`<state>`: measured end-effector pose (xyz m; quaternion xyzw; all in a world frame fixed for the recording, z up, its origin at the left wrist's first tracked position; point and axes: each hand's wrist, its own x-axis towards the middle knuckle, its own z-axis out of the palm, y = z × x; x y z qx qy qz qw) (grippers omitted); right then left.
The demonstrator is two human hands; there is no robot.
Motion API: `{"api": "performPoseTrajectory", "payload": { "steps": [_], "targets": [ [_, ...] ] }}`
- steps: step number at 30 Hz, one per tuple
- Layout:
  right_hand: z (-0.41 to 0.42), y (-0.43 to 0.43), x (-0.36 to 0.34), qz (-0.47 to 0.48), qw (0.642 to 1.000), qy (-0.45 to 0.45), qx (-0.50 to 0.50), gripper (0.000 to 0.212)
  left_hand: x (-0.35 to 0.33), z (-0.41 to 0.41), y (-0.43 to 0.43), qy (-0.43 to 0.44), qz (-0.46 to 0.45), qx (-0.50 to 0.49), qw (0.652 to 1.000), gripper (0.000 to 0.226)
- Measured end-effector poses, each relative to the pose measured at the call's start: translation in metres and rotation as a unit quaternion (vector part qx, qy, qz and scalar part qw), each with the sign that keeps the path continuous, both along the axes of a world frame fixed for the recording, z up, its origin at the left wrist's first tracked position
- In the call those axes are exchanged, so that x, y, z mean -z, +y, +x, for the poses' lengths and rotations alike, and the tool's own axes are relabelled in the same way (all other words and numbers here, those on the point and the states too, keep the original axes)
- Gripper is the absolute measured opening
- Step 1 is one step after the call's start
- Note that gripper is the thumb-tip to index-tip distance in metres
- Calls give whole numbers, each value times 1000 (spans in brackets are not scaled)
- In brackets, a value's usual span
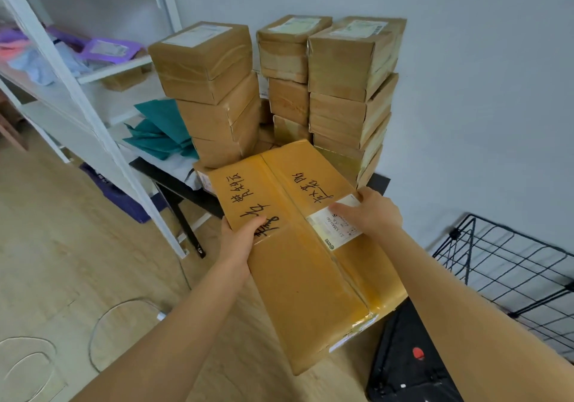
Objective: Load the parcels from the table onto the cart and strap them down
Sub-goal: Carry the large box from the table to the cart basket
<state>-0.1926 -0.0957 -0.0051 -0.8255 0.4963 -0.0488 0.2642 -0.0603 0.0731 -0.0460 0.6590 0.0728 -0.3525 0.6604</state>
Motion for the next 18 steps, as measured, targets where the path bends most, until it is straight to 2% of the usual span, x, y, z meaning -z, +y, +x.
{"api": "performPoseTrajectory", "payload": {
  "steps": [2,5,8,13,18],
  "targets": [
    [-3,12,-1,3,1000,6,27,53,1,1,8,-3,10,27,1000,88],
    [-9,35,-2,-3,998,19,63,46,2,2,22,-9,15,47,999,70],
    [-17,56,-2,-16,995,22,97,43,3,2,34,4,9,75,997,67],
    [-42,91,-1,-34,986,31,161,50,2,-5,48,28,1,135,990,66],
    [-85,120,-2,-43,968,43,243,54,2,-28,49,17,-32,210,977,77]
  ]
}}
